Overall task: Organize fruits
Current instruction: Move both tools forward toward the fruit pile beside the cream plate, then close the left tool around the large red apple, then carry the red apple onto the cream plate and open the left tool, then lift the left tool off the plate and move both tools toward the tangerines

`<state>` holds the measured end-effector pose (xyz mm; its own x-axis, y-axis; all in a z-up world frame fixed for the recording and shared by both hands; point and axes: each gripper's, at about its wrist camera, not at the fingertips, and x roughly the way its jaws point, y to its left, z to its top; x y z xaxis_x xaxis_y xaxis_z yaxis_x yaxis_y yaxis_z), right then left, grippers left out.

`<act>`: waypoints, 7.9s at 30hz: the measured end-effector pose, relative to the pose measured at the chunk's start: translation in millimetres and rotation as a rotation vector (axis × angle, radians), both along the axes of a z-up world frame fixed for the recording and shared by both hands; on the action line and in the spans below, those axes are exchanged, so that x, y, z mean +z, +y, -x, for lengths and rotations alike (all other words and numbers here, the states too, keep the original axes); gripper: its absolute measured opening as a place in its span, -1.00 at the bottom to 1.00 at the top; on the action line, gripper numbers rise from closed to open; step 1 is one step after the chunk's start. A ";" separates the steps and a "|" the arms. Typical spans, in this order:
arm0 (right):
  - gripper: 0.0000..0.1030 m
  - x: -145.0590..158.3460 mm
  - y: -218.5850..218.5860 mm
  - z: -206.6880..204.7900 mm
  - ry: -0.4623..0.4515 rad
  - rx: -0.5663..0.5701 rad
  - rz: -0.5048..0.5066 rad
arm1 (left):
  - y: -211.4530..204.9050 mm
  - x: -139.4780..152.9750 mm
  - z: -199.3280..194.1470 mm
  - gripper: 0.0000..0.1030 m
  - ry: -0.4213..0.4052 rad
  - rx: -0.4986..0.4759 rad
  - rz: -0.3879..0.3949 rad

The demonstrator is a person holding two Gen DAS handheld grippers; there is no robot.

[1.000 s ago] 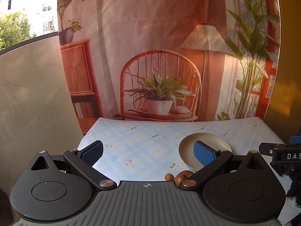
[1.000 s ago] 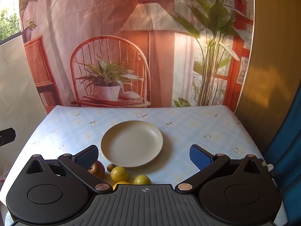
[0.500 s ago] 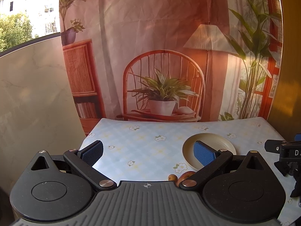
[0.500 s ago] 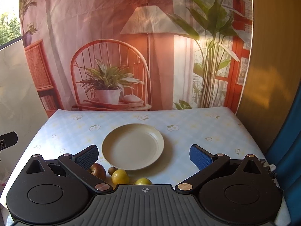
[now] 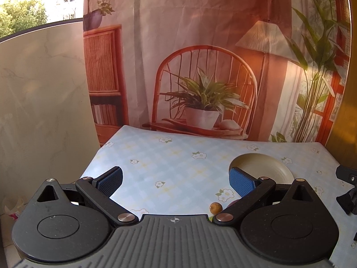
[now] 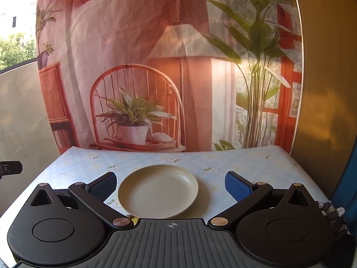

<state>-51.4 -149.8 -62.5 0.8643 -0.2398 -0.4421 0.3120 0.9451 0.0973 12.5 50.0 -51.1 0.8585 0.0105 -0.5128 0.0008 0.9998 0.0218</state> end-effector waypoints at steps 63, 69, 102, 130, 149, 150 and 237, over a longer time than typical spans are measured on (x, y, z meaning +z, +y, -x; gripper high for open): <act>0.89 -85.4 153.5 -63.1 0.372 0.676 0.228 | 65.9 -88.7 3.9 0.43 0.225 -0.212 0.106; 0.70 -97.3 177.6 -70.7 0.423 0.734 0.340 | 60.2 -100.5 -3.3 0.25 0.235 -0.291 0.161; 0.33 -105.8 133.8 -79.9 0.377 0.624 0.087 | 14.5 -137.5 -54.8 -0.31 0.383 -0.489 0.401; 0.23 -104.4 117.5 -66.7 0.346 0.601 0.003 | 21.6 -148.3 -63.7 -0.35 0.467 -0.418 0.552; 0.25 -56.1 92.0 -78.7 0.230 0.575 0.042 | 6.4 -98.8 -70.2 -0.38 0.341 -0.473 0.538; 0.25 -52.2 87.3 -82.8 0.222 0.570 0.045 | 2.8 -93.3 -73.6 -0.38 0.326 -0.481 0.526; 0.17 -89.7 12.2 -72.4 0.277 0.295 -0.098 | -4.3 -76.2 -84.4 -0.31 0.303 -0.275 0.093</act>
